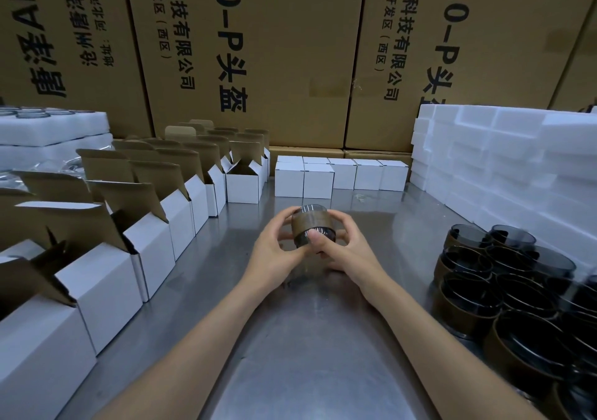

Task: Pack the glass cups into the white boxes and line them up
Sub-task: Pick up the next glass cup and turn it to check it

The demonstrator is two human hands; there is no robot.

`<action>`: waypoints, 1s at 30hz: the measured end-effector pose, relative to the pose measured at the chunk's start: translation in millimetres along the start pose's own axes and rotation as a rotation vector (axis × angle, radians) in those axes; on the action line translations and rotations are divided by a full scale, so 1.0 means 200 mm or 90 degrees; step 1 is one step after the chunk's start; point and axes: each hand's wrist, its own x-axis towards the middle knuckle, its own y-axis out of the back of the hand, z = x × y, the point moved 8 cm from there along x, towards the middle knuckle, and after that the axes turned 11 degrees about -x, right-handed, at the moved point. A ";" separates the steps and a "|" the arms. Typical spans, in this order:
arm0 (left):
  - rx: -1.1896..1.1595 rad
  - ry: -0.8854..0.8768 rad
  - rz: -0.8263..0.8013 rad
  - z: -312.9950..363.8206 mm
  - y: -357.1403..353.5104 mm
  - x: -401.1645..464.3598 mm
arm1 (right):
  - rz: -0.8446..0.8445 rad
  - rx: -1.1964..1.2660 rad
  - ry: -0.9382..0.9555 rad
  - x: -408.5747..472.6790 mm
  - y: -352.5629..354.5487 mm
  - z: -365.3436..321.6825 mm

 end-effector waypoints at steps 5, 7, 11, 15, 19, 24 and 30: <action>-0.047 0.026 0.019 -0.03 0.01 0.01 | -0.071 0.041 -0.029 0.00 -0.01 0.00; -0.052 0.033 0.017 -0.04 0.01 0.01 | -0.079 0.060 -0.039 0.01 0.00 0.02; -0.070 0.048 0.007 -0.04 0.00 0.00 | -0.072 0.093 -0.058 0.02 0.02 0.04; -0.104 0.061 0.023 -0.01 0.00 -0.01 | -0.052 0.086 -0.088 0.03 0.01 0.06; -0.138 0.072 0.008 0.02 -0.01 -0.02 | -0.030 0.025 -0.110 0.03 0.01 0.07; -0.159 0.068 -0.016 0.02 -0.02 -0.02 | -0.028 -0.002 -0.112 0.03 0.00 0.07; -0.146 0.068 -0.004 0.01 -0.01 -0.01 | -0.054 0.047 -0.096 0.02 0.00 0.07</action>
